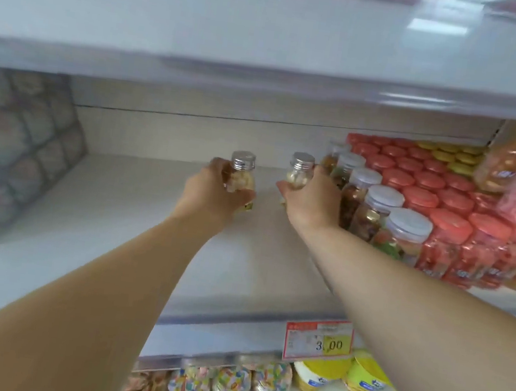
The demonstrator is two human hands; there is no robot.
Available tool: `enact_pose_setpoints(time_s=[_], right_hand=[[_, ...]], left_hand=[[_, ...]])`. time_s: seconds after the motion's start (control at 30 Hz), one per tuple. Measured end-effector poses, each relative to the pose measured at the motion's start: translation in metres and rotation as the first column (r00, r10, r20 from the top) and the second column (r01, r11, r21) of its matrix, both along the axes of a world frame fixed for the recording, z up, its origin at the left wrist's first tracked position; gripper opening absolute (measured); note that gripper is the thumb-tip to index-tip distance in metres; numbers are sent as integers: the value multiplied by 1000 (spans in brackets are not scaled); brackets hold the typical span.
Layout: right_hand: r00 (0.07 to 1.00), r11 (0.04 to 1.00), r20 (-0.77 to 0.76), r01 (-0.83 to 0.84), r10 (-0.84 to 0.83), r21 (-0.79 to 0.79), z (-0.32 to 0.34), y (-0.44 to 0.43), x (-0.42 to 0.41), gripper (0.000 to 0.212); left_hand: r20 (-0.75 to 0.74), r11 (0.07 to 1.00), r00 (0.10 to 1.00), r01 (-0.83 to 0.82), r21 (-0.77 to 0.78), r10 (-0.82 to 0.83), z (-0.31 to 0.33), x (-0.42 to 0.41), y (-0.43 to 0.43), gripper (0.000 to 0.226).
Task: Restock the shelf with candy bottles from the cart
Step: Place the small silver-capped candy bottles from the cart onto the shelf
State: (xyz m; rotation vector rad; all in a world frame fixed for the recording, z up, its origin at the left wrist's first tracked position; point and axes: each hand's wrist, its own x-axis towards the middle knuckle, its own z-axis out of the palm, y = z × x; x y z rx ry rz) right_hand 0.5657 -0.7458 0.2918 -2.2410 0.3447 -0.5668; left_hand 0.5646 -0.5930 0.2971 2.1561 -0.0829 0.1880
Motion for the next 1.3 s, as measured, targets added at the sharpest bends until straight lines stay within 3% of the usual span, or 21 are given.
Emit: enact_pose_setpoints(time_s=[0.1, 0.17, 0.27, 0.43, 0.73, 0.93, 1.3], right_hand=[[996, 997, -71, -61, 59, -40, 3, -5, -3, 55], [985, 988, -115, -138, 129, -74, 2, -8, -16, 49], [958, 931, -200, -254, 205, -261, -3, -8, -30, 62], [903, 889, -346, -360, 255, -285, -2, 7, -15, 31], [939, 898, -291, -278, 181, -340, -18, 14, 20, 41], [959, 932, -217, -240, 184, -272, -10, 12, 18, 46], [934, 923, -253, -311, 253, -226, -6, 4, 24, 54]], left_hand=[[15, 997, 1000, 27, 67, -28, -2, 19, -7, 49], [11, 994, 999, 50, 97, -51, -4, 29, -10, 51], [20, 991, 997, 75, 114, -78, -5, 41, -11, 52], [27, 970, 996, 79, 230, -88, 2, 57, -17, 50], [70, 982, 997, 23, 189, -37, -5, 82, -40, 47], [81, 985, 997, -22, 169, 8, -7, 93, -44, 48], [152, 992, 988, -39, 124, 20, -11, 100, -53, 49]])
